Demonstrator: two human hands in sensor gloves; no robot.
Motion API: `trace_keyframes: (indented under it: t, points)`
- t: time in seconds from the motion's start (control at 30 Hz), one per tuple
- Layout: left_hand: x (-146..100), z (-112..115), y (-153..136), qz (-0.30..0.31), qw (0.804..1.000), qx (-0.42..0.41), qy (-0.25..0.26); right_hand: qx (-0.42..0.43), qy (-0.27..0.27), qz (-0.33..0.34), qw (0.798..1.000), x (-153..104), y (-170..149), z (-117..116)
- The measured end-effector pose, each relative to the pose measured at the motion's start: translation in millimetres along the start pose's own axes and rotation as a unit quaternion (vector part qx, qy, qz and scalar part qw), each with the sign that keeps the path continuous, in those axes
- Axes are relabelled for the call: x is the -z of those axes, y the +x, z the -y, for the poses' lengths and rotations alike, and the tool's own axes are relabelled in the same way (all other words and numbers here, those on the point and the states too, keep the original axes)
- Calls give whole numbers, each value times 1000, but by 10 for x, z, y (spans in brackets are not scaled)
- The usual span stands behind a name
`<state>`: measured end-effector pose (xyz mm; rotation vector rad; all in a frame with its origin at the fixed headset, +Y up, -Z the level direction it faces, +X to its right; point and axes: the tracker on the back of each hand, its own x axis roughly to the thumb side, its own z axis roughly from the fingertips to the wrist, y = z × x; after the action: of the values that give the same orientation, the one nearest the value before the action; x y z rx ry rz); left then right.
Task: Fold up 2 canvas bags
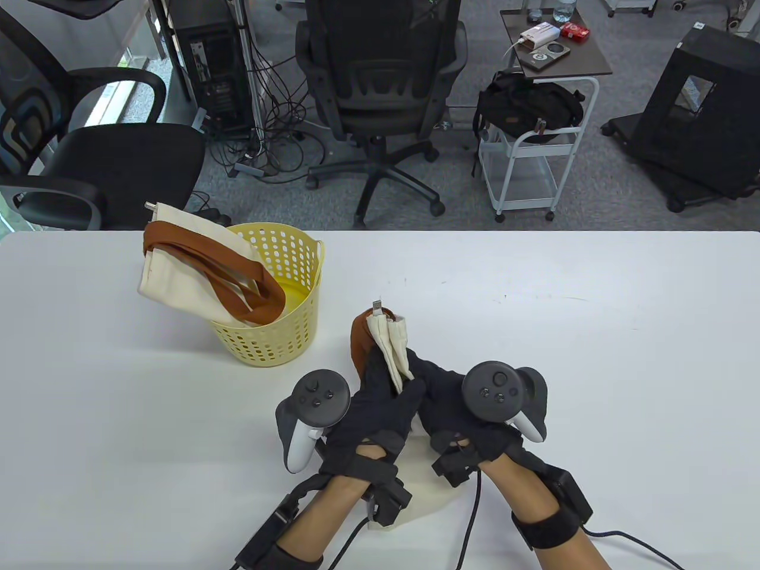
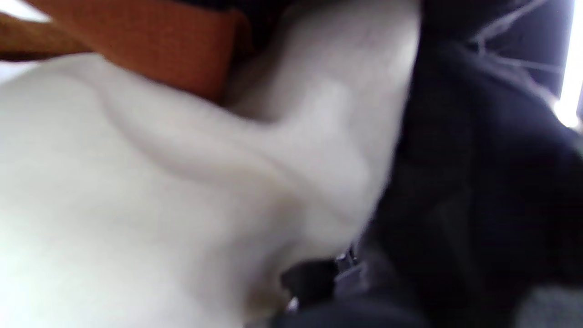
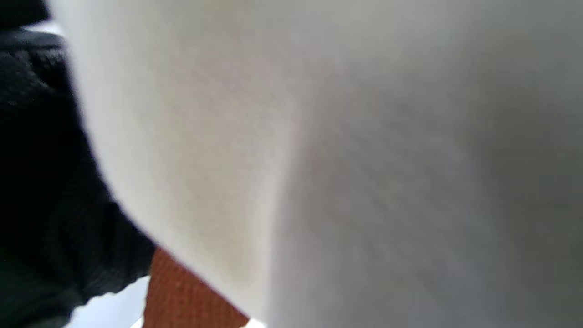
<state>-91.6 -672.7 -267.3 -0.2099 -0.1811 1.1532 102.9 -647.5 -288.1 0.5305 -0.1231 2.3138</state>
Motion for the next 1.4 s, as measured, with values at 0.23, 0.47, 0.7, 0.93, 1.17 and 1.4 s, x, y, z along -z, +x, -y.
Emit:
trace_keyframes:
  t: [0.23, 0.47, 0.7, 0.93, 1.17, 1.4]
  points:
    - [86, -189, -108, -3, 998, -55, 19, 102, 3, -44, 994, 36, -242, 130]
    - [170, -498, -268, -37, 997, -74, 10, 129, 13, -135, 982, 35, -697, 402]
    - [264, -675, -528, -90, 995, -36, 3, 109, 4, -215, 970, -47, -1195, 584]
    - [308, -789, -745, -143, 988, 43, 36, 4, -26, -284, 958, -123, -1519, 593]
    - [368, -816, -925, -185, 974, 119, 44, -53, -11, -325, 944, -155, -1717, 496]
    - [428, -793, -1051, -212, 954, 204, 62, -219, 22, -321, 921, -115, -1678, 278]
